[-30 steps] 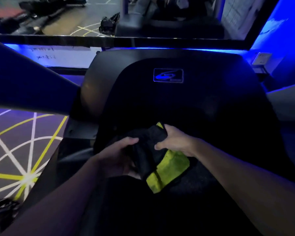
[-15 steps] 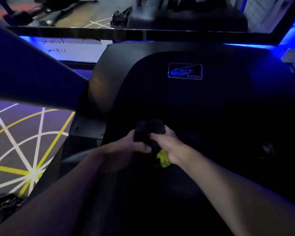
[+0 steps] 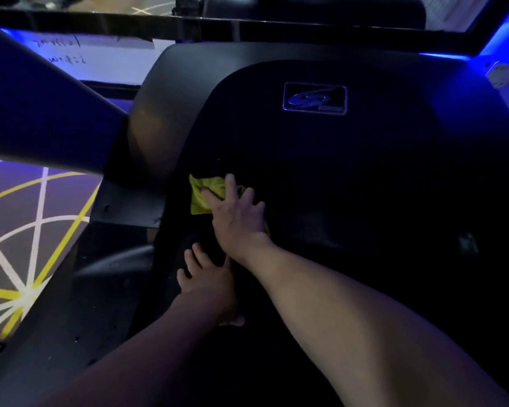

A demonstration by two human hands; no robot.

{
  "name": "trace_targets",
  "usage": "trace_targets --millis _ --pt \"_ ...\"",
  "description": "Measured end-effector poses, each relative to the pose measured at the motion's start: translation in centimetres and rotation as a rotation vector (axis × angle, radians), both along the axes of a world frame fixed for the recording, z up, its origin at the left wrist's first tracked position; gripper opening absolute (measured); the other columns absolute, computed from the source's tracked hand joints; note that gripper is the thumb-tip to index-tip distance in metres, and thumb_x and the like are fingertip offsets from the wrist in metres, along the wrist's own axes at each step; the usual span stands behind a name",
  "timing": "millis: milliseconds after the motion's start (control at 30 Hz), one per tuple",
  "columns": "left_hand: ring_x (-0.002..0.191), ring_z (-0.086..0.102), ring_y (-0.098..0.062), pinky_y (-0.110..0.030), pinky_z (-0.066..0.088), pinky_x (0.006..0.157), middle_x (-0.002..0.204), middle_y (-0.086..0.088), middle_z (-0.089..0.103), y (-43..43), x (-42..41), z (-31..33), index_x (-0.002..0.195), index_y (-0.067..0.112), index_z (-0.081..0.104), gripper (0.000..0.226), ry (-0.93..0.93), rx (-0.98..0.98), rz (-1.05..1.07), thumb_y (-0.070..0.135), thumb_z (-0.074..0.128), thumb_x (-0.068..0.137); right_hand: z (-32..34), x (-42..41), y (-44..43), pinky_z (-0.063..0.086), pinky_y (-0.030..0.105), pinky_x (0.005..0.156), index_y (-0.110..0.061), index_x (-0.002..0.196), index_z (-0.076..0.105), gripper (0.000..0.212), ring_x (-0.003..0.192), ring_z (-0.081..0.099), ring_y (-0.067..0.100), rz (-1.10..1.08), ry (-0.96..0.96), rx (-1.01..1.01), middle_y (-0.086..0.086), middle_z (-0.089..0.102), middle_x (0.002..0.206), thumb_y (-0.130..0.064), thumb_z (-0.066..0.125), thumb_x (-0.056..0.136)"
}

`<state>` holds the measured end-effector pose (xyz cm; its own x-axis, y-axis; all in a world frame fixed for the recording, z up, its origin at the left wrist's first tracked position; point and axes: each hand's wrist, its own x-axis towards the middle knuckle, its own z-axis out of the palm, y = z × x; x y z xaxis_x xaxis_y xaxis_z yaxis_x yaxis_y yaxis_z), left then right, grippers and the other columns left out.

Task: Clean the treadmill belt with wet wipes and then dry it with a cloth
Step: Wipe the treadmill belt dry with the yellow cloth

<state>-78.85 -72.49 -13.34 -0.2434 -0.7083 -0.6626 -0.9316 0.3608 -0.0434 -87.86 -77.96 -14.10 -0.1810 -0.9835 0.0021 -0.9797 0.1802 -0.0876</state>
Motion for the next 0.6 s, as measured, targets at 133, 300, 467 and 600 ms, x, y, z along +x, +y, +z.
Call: trace_targets --millis 133,300,467,600 --pt "0.143 -0.017 -0.05 -0.065 0.011 0.114 0.15 -0.036 -0.027 -0.1 -1.4 0.8 0.149 0.03 -0.024 0.131 -0.048 0.033 -0.002 0.038 0.083 0.073 0.4 -4.5 1.0 0.043 0.051 0.086 -0.038 0.148 0.029 0.056 0.122 0.037 0.043 -0.191 -0.06 0.077 0.017 0.007 0.159 -0.02 0.046 0.098" --pt "0.146 -0.021 -0.037 -0.059 0.009 0.118 0.156 -0.02 -0.028 2.0 -6.4 1.2 0.153 0.013 -0.015 0.119 0.163 0.085 -0.103 0.056 0.069 0.08 0.2 -10.8 4.1 0.042 0.053 0.091 -0.041 0.146 0.033 0.058 0.121 0.036 0.041 -0.354 -0.141 0.084 0.014 0.012 0.156 -0.017 0.048 0.096" --pt "0.137 -0.031 -0.051 -0.076 0.005 0.106 0.148 -0.023 -0.041 4.8 -8.8 0.3 0.147 0.038 -0.026 0.124 0.145 0.086 -0.077 0.066 0.07 0.073 0.0 -18.5 10.4 0.04 0.048 0.089 -0.036 0.149 0.028 0.053 0.119 0.04 0.042 -0.574 -0.087 0.103 0.016 0.02 0.153 -0.03 0.044 0.1" --pt "0.138 -0.028 -0.051 -0.077 0.007 0.105 0.148 -0.026 -0.039 5.0 -8.9 0.2 0.148 0.035 -0.027 0.125 0.131 0.045 -0.074 0.064 0.07 0.075 1.1 -23.7 18.5 0.042 0.055 0.095 -0.039 0.149 0.023 0.064 0.125 0.034 0.047 -0.585 0.09 0.236 0.021 0.0 0.16 -0.016 0.046 0.094"
